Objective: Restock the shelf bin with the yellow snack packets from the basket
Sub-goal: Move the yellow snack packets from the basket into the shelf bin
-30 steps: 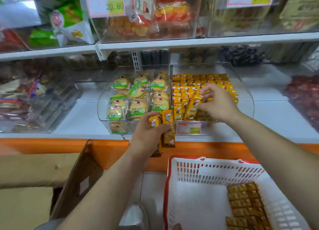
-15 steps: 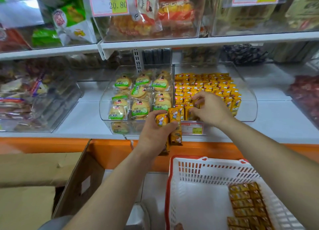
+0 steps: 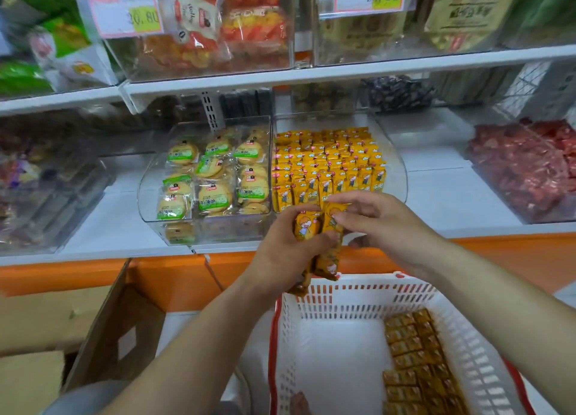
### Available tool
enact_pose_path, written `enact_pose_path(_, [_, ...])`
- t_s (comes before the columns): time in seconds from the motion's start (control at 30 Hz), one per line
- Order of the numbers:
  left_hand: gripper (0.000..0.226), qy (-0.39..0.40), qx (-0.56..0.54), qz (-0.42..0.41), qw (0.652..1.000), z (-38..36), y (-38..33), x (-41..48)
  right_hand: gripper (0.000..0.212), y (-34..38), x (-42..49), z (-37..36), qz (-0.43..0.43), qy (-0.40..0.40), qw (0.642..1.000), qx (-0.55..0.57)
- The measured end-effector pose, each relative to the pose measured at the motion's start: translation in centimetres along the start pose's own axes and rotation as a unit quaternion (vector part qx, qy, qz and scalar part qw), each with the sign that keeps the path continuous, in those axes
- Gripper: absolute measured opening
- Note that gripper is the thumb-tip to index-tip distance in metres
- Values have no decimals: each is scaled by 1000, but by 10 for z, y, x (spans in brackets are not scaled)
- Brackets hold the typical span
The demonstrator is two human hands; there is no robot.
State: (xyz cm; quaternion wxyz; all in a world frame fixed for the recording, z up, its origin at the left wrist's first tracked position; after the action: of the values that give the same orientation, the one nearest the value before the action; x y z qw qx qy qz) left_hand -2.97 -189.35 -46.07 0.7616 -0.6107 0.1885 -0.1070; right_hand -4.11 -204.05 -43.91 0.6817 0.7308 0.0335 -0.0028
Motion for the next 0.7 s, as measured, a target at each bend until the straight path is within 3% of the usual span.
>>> enact_pose_path(0.23, [22,-28,31,73,996,10,13,4,38,-3,4,38,18,-81,991,106])
enact_pose_path(0.4, [39,-23,33,73,996,22,16,7,29,-4,10,54,33,-150,983,99])
enact_pose_path(0.53, [51,-23,14,44,999,38,17,9,26,17,28,64,94,-227,969,-38])
enact_pose_path(0.7, [43,-75,0,33,997,65,19,6,27,24,79,40,116,-191,946,-236])
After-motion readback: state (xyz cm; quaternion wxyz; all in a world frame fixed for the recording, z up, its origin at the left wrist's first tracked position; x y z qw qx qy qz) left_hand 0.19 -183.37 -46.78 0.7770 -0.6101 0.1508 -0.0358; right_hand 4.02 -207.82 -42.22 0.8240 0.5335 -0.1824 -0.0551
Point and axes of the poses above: each hand's wrist, its own x-axis towards the middle knuckle, its own z-axis out of the back of the hand, y = z × x, the point moved 9 cm from there along x, towards the middle knuckle, and after that the axes turned 9 degrees about x, right-handed, at the moved point
